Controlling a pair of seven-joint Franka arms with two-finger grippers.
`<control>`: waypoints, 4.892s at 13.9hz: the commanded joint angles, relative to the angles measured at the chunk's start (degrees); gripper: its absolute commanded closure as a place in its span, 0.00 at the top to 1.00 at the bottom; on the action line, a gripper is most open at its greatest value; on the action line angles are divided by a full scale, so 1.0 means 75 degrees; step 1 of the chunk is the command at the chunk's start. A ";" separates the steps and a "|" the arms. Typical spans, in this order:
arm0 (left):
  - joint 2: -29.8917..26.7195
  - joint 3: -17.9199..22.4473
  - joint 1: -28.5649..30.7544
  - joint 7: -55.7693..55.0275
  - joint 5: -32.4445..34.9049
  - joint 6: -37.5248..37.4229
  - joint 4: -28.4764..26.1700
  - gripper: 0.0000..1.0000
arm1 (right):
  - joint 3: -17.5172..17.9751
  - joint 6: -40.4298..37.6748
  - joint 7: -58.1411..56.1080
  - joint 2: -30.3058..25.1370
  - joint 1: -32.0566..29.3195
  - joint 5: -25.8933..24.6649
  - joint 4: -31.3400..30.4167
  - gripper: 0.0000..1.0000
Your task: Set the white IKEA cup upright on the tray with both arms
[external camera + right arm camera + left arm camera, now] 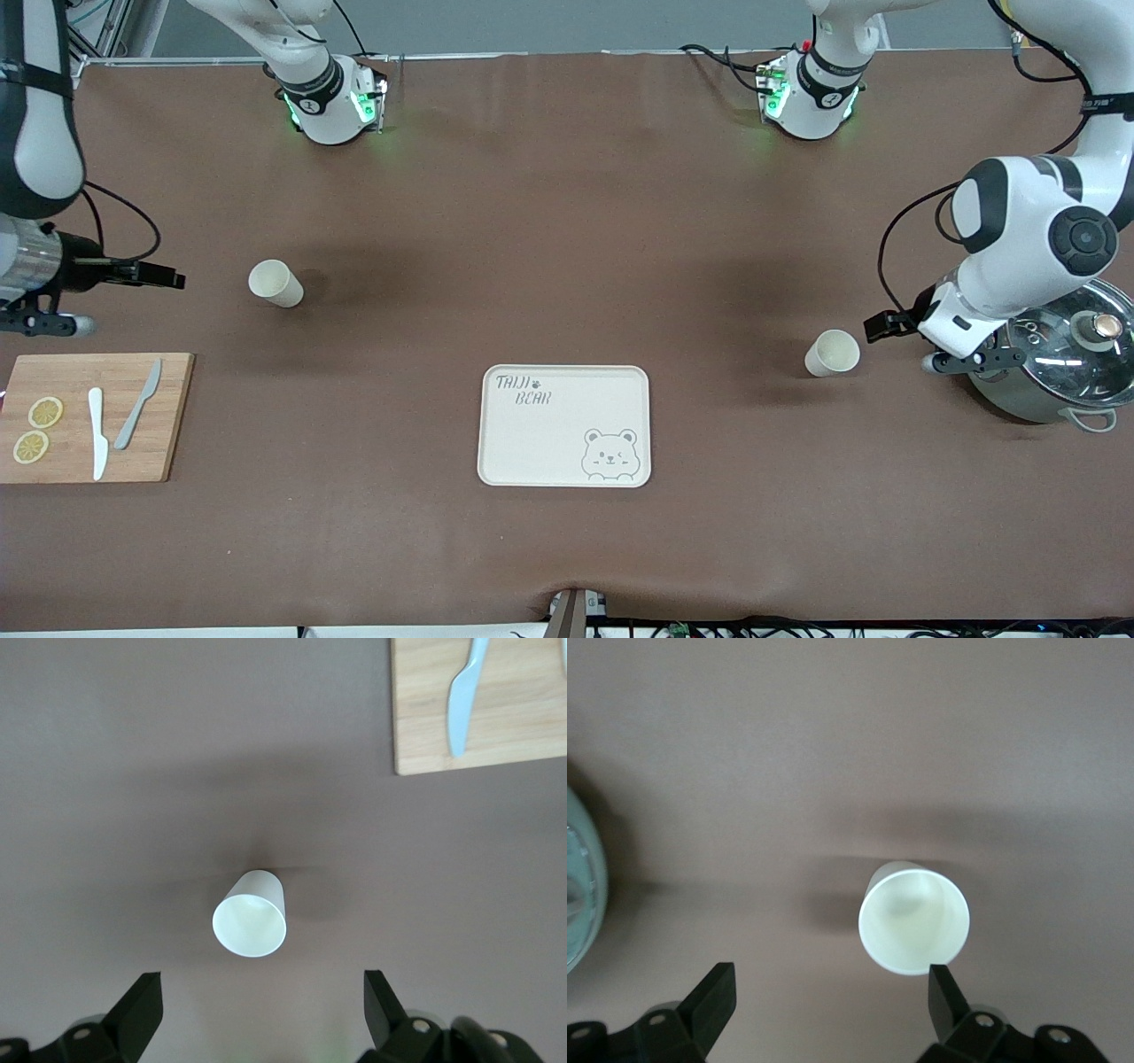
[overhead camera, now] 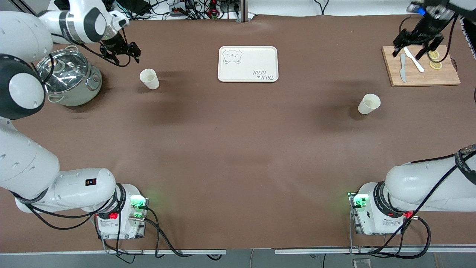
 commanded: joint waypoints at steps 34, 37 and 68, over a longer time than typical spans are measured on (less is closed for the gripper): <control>0.2790 -0.0973 -0.2257 -0.3139 -0.0079 -0.0589 0.4092 0.00 | 0.0084 0.5437 -0.0047 -0.0319 -0.0095 -0.0026 -0.4827 0.00; 0.3293 -0.0903 -0.2714 -0.4123 -0.0021 -0.0589 0.4759 0.00 | 0.0084 0.3823 -0.0012 -0.0436 -0.0084 -0.0026 -0.3951 0.00; 0.2007 0.0128 -0.2507 -0.4984 0.0213 -0.2134 0.5441 1.00 | 0.0096 0.1882 0.8631 0.4365 0.4940 0.1427 0.3924 0.00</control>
